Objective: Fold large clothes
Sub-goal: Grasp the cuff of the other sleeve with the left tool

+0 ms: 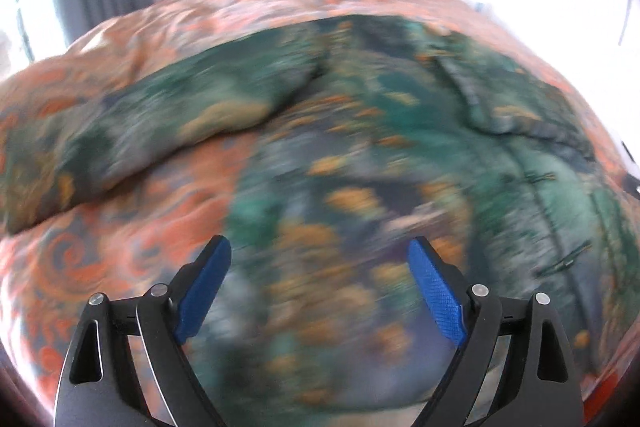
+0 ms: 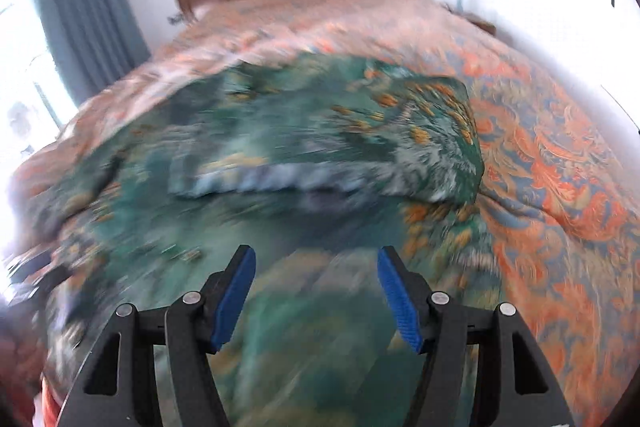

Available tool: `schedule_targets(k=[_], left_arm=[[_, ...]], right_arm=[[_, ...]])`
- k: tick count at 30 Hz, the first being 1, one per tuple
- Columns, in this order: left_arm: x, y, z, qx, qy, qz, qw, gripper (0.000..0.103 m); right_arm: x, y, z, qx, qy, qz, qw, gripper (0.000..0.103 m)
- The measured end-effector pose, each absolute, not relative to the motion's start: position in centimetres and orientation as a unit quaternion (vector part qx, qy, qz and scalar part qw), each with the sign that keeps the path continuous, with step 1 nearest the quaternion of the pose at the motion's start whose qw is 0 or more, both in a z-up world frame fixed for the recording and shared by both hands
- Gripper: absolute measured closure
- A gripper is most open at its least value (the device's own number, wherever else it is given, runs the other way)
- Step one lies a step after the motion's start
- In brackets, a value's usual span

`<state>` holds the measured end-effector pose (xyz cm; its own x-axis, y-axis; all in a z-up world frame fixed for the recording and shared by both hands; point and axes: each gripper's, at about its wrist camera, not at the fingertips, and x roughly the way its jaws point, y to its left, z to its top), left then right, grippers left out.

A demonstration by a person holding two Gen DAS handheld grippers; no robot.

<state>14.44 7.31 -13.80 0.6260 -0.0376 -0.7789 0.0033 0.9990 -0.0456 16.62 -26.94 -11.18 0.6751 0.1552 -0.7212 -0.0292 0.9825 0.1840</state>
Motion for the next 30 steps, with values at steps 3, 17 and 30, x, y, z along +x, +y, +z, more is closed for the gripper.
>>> schedule_targets(k=[3, 17, 30], left_arm=[[13.6, 11.1, -14.7, -0.039, 0.436, 0.019, 0.899, 0.011], [15.9, 25.7, -16.1, -0.283, 0.382, 0.117, 0.872, 0.010], [19.7, 28.2, -13.2, -0.339, 0.337, 0.197, 0.856, 0.094]], right_arm=[[11.9, -25.3, -10.1, 0.078, 0.378, 0.066, 0.920, 0.038], [3.5, -18.1, -9.9, 0.019, 0.358, 0.113, 0.927, 0.038], [0.7, -16.5, -11.5, 0.024, 0.372, 0.140, 0.917, 0.038]])
